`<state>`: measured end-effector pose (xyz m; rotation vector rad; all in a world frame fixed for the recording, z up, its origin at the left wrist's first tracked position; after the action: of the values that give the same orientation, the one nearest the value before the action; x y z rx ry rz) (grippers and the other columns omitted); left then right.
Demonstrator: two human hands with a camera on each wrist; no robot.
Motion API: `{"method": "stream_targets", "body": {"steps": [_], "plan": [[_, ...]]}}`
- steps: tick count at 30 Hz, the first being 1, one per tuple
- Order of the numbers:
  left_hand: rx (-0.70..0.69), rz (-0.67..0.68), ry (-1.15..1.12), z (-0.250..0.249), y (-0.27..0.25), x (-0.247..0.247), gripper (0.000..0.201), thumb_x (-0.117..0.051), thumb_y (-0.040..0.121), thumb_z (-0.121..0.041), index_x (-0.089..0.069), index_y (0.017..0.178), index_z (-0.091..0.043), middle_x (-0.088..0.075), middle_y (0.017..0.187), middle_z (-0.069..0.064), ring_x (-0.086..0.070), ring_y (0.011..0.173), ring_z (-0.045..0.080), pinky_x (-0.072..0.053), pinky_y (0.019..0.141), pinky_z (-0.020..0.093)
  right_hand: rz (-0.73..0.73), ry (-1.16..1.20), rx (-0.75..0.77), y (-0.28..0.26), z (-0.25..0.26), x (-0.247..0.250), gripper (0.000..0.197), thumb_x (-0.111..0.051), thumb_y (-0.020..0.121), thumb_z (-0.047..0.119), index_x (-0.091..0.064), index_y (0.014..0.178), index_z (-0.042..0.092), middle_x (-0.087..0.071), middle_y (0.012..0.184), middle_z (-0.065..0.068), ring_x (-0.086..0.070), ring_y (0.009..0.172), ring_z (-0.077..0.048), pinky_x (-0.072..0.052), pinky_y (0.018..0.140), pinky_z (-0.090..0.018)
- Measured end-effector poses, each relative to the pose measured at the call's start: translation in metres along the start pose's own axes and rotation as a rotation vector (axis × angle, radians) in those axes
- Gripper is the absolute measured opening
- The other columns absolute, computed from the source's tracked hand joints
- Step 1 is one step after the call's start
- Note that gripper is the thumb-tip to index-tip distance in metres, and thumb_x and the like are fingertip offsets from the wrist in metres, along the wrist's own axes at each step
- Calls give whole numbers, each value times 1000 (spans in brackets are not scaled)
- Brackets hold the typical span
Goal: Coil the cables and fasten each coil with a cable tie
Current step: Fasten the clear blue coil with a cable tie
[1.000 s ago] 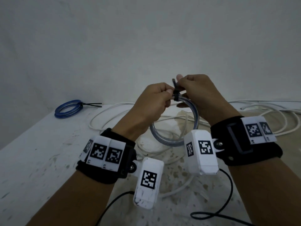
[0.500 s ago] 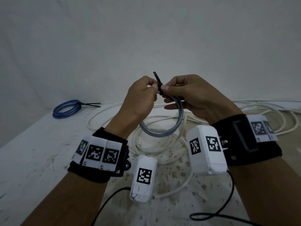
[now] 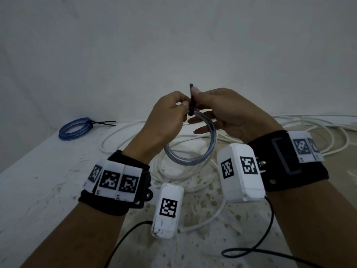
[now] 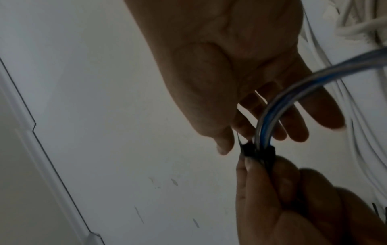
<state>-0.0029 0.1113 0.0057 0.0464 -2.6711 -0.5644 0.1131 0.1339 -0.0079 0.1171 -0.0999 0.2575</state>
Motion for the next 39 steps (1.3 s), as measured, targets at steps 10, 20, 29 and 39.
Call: {"method": "stream_targets", "body": {"steps": [10, 20, 29, 39], "plan": [[-53, 90, 41, 2, -4, -23, 27, -43, 100, -13, -55, 77, -16, -49, 56, -12, -41, 50, 4, -31, 55, 26, -189, -45, 44, 0, 4, 16, 24, -67, 92, 18, -71, 91, -5, -71, 75, -14, -70, 63, -20, -62, 65, -36], [-157, 96, 113, -8, -8, -24, 28, -42, 101, -17, -51, 75, -22, -52, 64, -7, -43, 55, 4, -36, 59, 25, -279, 20, 80, 3, 2, 23, 23, -68, 91, 13, -70, 77, -5, -68, 69, -16, -69, 66, -28, -61, 74, -47], [-81, 51, 38, 0, -7, -27, 28, -50, 100, -30, -58, 77, -18, -52, 50, -15, -46, 47, -2, -34, 54, 18, -220, -93, 89, 6, -1, 22, 25, -68, 92, 21, -75, 83, 0, -74, 77, -15, -74, 72, -25, -62, 71, -37], [-108, 8, 73, 4, -9, -34, 20, -60, 95, -29, -59, 81, -14, -53, 60, -15, -50, 50, -9, -33, 49, 5, -298, -306, 113, 7, 4, 30, 27, -69, 89, 23, -75, 79, -1, -71, 68, -13, -70, 60, -23, -62, 73, -40]]}}
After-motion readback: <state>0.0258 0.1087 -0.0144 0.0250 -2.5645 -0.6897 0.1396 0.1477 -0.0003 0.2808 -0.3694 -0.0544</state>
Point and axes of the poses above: each hand's wrist, its own y-axis towards the middle knuckle, its own x-axis out of the back of the hand, z = x × y, the point moved 9 cm from there along y, towards the middle knuckle
